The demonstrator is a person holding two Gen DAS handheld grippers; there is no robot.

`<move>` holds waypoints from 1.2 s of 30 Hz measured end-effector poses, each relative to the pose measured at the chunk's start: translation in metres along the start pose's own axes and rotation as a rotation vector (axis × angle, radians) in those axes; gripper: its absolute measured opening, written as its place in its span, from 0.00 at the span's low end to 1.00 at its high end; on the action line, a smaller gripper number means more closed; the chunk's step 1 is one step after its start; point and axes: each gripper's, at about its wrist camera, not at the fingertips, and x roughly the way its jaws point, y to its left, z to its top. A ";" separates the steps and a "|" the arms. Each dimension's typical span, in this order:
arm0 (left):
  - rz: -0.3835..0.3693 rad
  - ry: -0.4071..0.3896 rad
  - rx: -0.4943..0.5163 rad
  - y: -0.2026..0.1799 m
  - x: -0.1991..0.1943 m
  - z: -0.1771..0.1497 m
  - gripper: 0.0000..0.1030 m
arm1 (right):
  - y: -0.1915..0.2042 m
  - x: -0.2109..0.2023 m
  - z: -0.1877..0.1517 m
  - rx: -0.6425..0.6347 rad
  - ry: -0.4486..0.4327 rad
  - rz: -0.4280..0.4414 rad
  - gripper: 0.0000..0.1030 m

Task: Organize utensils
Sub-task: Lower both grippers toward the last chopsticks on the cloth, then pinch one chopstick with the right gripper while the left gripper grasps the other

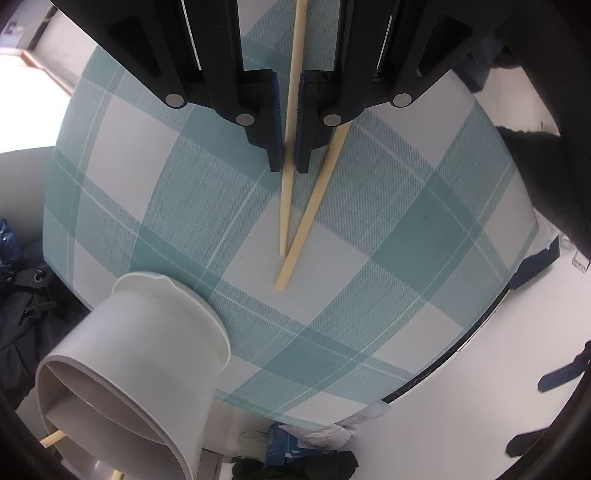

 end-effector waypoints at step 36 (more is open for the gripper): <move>-0.017 0.354 0.303 -0.082 0.058 -0.085 0.90 | -0.156 -0.088 -0.079 0.715 -0.539 0.339 0.03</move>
